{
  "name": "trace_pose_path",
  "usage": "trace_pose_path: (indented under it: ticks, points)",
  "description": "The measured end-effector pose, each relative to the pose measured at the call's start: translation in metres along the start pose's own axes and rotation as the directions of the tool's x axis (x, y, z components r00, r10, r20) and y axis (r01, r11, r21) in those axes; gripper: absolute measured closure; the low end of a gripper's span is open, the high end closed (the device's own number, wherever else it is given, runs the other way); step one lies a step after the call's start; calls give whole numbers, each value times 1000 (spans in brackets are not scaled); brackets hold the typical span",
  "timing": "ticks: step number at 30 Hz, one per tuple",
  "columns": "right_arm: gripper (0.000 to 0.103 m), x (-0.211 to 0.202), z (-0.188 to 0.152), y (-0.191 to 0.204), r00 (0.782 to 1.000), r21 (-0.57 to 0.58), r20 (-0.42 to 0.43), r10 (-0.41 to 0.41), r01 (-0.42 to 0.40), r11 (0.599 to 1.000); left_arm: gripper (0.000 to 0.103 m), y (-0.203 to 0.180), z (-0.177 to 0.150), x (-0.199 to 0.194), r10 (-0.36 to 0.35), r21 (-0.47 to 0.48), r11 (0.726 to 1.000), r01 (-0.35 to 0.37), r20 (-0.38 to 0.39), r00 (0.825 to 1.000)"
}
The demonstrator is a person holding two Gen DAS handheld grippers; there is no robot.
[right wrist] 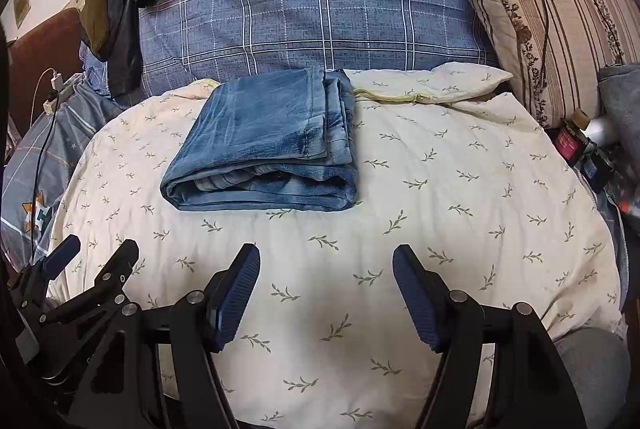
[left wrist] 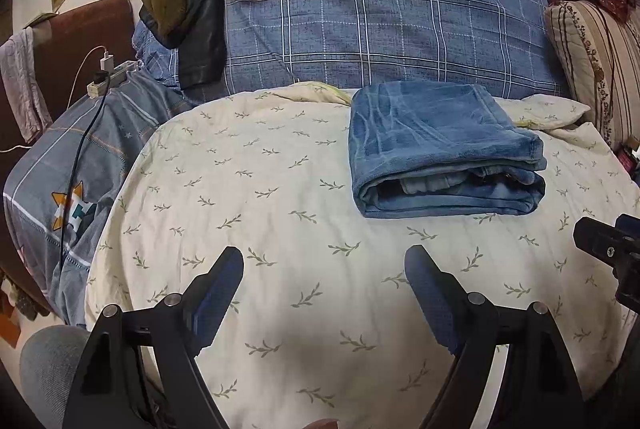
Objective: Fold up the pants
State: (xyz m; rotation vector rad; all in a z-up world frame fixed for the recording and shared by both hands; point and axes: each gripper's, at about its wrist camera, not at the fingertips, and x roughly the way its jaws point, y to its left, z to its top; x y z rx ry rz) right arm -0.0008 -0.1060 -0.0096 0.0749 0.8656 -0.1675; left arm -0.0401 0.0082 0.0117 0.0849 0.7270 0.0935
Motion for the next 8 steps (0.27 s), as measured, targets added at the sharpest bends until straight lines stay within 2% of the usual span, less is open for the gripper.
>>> trace_pose_path:
  ticks: [7,8]
  points:
    - [33,6,2,-5,1000,14,-4,27,-27,1000,20,-6,0,-4,-1,2,1000,1,27,1000]
    - [33,7,4,-6,999,13,-3,45,-45,999,20,-5,5,-1,-44,-10,999,44,-1,999]
